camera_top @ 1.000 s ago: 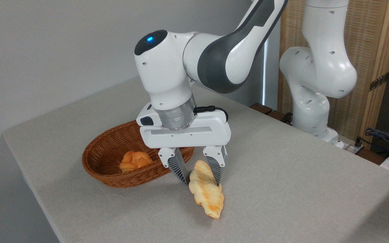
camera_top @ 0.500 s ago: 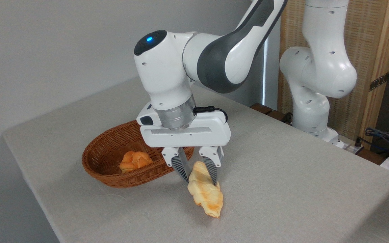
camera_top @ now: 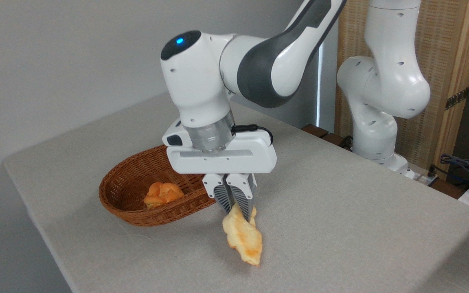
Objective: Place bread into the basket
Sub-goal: 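Lower the gripper and close it on the golden bread loaf, then lift the loaf and carry it over the wicker basket, lowering it in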
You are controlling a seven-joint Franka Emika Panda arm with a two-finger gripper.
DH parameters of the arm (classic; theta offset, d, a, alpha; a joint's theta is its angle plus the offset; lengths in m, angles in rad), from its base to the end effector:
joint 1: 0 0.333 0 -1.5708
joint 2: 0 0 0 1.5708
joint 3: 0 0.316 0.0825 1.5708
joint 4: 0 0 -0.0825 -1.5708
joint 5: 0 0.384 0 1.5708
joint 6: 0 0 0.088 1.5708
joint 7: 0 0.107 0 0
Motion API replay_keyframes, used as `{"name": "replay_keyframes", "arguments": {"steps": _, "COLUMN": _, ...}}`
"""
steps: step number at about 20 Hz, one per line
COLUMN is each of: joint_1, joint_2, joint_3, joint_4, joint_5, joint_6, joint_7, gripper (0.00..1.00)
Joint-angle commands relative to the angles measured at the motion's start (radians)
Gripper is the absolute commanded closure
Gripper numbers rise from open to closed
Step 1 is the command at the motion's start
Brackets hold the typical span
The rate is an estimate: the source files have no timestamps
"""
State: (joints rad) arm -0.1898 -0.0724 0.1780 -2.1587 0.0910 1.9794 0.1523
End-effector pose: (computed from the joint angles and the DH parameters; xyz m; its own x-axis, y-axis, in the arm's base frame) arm 0.5105 0.0006 0.4204 0.9727 -0.2002 -0.1176 -0.2071 -0.9771 -0.0490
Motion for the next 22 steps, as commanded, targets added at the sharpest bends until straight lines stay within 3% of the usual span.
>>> {"name": "replay_keyframes", "arguments": {"steps": 1, "joint_1": 0.001, "joint_2": -0.015, "joint_3": 0.005, "joint_4": 0.062, "joint_5": 0.004, "joint_6": -0.042, "joint_7": 0.026, "gripper": 0.94}}
{"name": "replay_keyframes", "arguments": {"steps": 8, "joint_1": 0.000, "joint_2": -0.018, "joint_3": -0.003, "joint_4": 0.204, "joint_5": -0.022, "joint_6": -0.103, "joint_7": 0.167, "gripper": 0.93}}
{"name": "replay_keyframes", "arguments": {"steps": 11, "joint_1": -0.002, "joint_2": -0.017, "joint_3": -0.018, "joint_4": 0.260, "joint_5": -0.123, "joint_6": -0.103, "joint_7": 0.260, "gripper": 0.90}}
{"name": "replay_keyframes", "arguments": {"steps": 17, "joint_1": -0.002, "joint_2": -0.017, "joint_3": -0.155, "joint_4": 0.264, "joint_5": -0.143, "joint_6": -0.103, "joint_7": 0.296, "gripper": 0.87}}
{"name": "replay_keyframes", "arguments": {"steps": 20, "joint_1": -0.002, "joint_2": -0.015, "joint_3": -0.208, "joint_4": 0.263, "joint_5": -0.143, "joint_6": -0.137, "joint_7": 0.299, "gripper": 0.74}}
{"name": "replay_keyframes", "arguments": {"steps": 22, "joint_1": -0.002, "joint_2": -0.013, "joint_3": -0.241, "joint_4": 0.261, "joint_5": -0.143, "joint_6": -0.145, "joint_7": 0.299, "gripper": 0.50}}
